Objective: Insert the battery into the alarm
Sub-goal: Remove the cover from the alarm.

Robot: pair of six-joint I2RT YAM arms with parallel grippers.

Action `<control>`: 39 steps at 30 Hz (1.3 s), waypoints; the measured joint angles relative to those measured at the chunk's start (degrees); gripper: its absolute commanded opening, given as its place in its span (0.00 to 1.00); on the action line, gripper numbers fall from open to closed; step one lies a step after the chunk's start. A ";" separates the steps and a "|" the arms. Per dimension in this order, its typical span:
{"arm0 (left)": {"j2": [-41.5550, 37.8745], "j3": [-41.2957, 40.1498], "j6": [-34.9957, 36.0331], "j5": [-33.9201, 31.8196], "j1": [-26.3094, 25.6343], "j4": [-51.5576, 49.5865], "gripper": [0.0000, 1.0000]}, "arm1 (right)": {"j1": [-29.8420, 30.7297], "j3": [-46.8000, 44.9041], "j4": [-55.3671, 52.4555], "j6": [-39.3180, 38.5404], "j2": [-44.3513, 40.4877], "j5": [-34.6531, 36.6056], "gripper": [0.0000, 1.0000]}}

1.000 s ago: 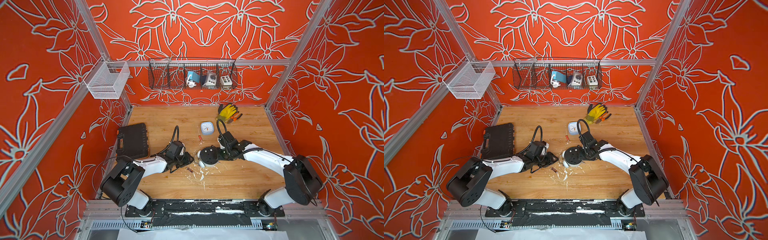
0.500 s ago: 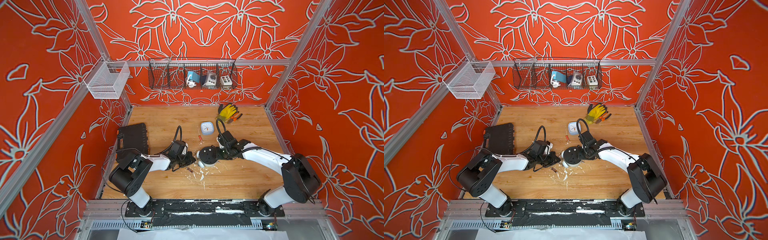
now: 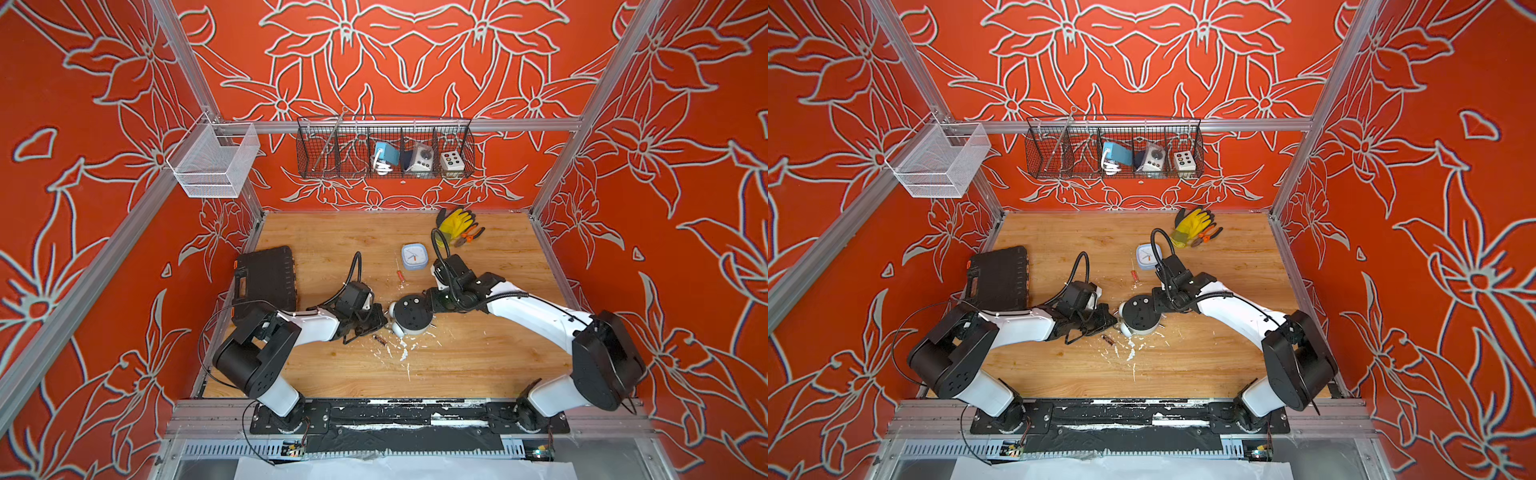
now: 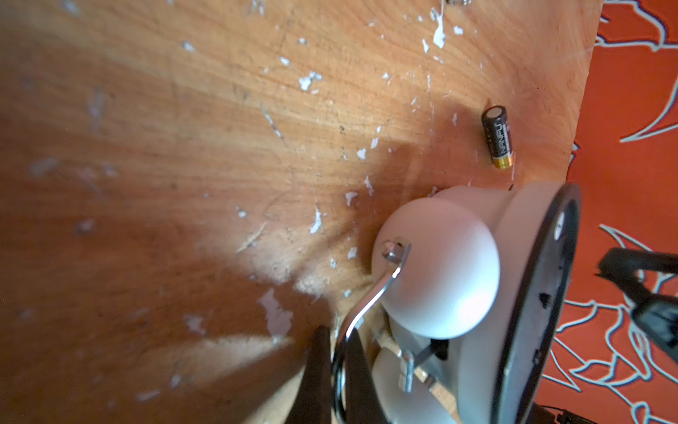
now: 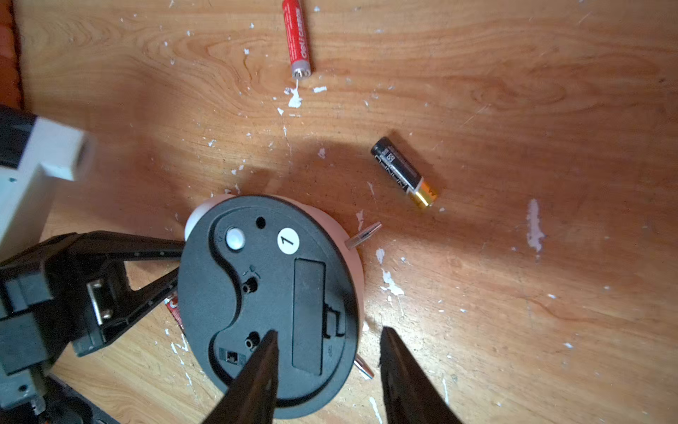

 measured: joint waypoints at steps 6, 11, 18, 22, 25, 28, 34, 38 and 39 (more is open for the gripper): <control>-0.87 0.00 -0.24 -0.55 0.00 -1.55 0.00 | 1.66 1.29 -0.98 -0.07 0.33 0.46 0.47; -1.40 0.00 -1.05 -0.66 0.00 -2.40 0.00 | 3.37 2.95 -1.25 -0.09 2.03 0.37 0.47; -1.84 0.00 -1.55 -0.63 0.00 -2.80 0.00 | 4.37 3.69 -1.25 -0.09 4.72 0.22 0.47; -1.92 -0.11 -1.75 -0.63 0.00 -2.78 0.00 | 4.57 3.69 -1.22 -0.09 6.12 0.00 0.47; -2.05 -0.26 -1.77 -0.61 0.00 -2.78 0.00 | 4.61 3.72 -1.27 -0.15 6.80 0.15 0.47; -2.05 -0.33 -1.77 -0.63 0.00 -2.75 0.00 | 4.87 4.02 -1.70 -0.20 7.45 1.20 0.47; -2.05 -0.33 -1.77 -1.09 0.00 -2.78 0.00 | 6.05 5.66 -3.28 -0.33 8.66 4.48 0.47; -2.05 -0.33 -1.77 -1.27 -0.02 -2.84 0.00 | 6.69 7.10 -4.76 -0.24 9.73 6.29 0.47; -2.05 -0.33 -1.75 -1.27 -0.02 -2.84 0.00 | 6.80 7.58 -5.18 -0.15 10.10 6.73 0.47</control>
